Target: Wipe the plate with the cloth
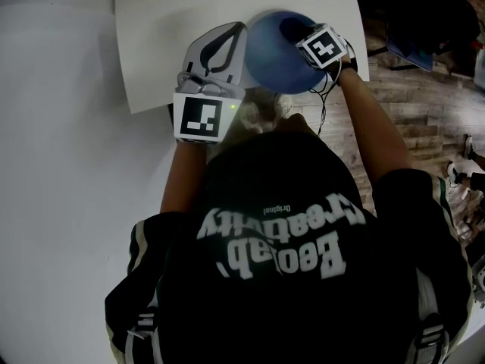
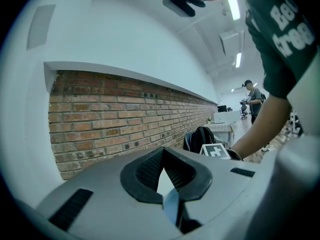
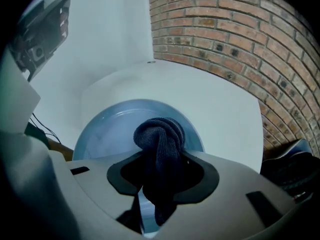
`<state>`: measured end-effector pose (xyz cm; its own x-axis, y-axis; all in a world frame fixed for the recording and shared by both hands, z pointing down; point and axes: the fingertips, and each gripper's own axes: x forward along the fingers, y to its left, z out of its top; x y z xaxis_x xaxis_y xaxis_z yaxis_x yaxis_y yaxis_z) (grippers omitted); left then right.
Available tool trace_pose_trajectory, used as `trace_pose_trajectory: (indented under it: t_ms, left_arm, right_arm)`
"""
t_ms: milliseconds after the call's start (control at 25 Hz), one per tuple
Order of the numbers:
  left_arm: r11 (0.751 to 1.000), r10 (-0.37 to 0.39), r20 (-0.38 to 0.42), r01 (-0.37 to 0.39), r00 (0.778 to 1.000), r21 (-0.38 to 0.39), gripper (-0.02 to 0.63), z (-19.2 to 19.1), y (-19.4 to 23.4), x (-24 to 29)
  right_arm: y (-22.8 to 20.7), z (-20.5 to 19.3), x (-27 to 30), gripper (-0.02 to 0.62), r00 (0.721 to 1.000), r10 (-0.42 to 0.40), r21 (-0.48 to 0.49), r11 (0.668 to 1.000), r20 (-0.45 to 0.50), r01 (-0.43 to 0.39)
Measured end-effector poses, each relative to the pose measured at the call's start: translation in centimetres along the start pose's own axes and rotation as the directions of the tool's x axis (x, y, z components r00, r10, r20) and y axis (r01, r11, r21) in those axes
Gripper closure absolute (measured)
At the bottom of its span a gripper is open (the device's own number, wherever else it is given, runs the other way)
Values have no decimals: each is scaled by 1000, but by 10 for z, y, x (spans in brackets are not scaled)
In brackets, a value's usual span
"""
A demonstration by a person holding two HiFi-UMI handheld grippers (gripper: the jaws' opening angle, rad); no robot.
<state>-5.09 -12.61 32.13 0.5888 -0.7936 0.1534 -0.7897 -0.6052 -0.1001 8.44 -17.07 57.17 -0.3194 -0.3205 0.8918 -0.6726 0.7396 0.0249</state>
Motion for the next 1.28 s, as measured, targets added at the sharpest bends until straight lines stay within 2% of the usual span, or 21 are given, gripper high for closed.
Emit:
trace_pose_trajectory:
  t_ms: [320,520,800,960,1280]
  left_arm:
    - [999,-37,9,37,999,3,603,2,-10,9]
    - [998,-64,18,64,998,14,604,8,-17,14]
    - [996,-88,30,87,996,11,604,9,-23,14]
    - [996,-93,32,92,995,13,604,12,-27,17]
    - [998,-68,27,68,997,9,604,10,-24,10]
  right_arm:
    - [-8,-43,-18,463,997,-22,30,999,-68,25]
    - [12,-66,-29,463,996,16,43,999,-87,-12]
    - [43,-81,-40,463,993,36,-7,999,-112,-37]
    - [58,-90,-42,463,990,81,21,997,-117,-79]
    - [89,-86,-43,463,983,135,-32,990,-127,-140]
